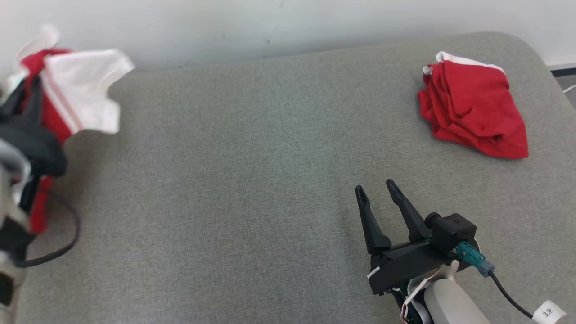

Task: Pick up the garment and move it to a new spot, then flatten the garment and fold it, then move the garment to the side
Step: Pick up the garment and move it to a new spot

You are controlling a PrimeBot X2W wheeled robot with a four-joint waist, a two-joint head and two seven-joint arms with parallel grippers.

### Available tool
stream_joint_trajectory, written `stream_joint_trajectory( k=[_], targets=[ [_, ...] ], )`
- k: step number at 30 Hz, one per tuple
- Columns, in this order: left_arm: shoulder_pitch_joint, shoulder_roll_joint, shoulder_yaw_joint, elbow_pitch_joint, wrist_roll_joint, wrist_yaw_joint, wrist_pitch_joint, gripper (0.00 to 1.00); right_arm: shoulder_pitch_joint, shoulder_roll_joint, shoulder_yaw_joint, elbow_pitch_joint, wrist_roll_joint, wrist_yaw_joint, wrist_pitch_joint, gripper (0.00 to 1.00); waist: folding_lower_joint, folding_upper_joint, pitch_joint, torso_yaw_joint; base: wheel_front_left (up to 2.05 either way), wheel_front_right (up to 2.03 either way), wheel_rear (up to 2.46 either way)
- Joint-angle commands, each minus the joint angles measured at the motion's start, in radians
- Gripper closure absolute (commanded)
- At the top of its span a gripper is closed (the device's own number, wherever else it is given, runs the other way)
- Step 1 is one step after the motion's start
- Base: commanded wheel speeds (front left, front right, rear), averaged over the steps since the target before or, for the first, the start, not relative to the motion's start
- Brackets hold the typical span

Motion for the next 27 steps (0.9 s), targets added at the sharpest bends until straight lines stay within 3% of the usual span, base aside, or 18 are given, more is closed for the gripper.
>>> stream_joint_trajectory(
  k=[1, 17, 27],
  targets=[
    [-0.012, -0.015, -0.022, -0.037, 0.008, -0.007, 0.005, 1.0, 0.011, 0.005, -0.002, -0.002, 0.008, 0.0, -0.002, 0.0, 0.0001, 0.0, -0.014, -0.006, 0.0, 0.0, 0.0],
    [0.12, -0.118, -0.241, -0.541, -0.057, -0.015, 0.186, 1.0, 0.045, 0.03, -0.049, -0.006, 0.009, 0.0, -0.002, 0.0, 0.0001, 0.0, -0.056, -0.103, 0.0, 0.0, 0.0],
    [0.302, -0.171, -0.38, -0.789, -0.11, -0.011, 0.253, 1.0, 0.056, 0.025, -0.088, -0.018, -0.011, 0.0, -0.002, 0.0, 0.0001, 0.0, -0.054, -0.106, 0.0, 0.0, 0.0]
  ],
)
